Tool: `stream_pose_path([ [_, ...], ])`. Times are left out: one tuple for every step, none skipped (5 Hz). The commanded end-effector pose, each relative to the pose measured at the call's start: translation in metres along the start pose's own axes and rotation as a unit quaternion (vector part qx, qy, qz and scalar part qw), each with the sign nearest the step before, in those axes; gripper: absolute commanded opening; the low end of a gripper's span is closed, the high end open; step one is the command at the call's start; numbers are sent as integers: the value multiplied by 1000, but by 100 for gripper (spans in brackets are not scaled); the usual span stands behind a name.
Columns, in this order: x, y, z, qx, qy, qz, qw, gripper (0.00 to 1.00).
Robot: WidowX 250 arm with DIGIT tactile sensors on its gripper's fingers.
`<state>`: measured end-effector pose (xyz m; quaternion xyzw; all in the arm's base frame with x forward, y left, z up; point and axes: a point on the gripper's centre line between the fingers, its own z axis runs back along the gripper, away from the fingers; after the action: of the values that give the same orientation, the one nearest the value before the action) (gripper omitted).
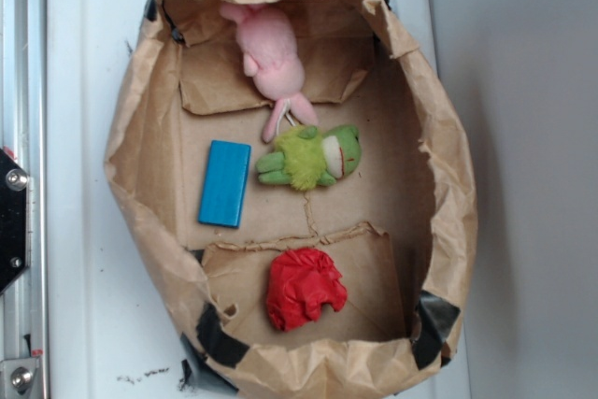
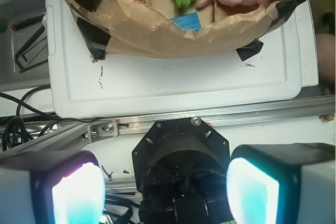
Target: Grab the green animal.
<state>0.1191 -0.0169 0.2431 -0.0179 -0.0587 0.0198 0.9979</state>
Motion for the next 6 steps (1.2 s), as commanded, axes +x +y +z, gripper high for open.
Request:
stream_pose_path([
  [0,0,0,0,0,0,1000,100],
  [48,-4,-17,6,6,81,997,100],
  [67,-4,-29,21,-3,120,993,100],
  [95,2,-43,13,-28,155,987,100],
  [116,16,-63,-15,-48,222,974,100],
  [138,24,-80,-14,-64,253,965,100],
])
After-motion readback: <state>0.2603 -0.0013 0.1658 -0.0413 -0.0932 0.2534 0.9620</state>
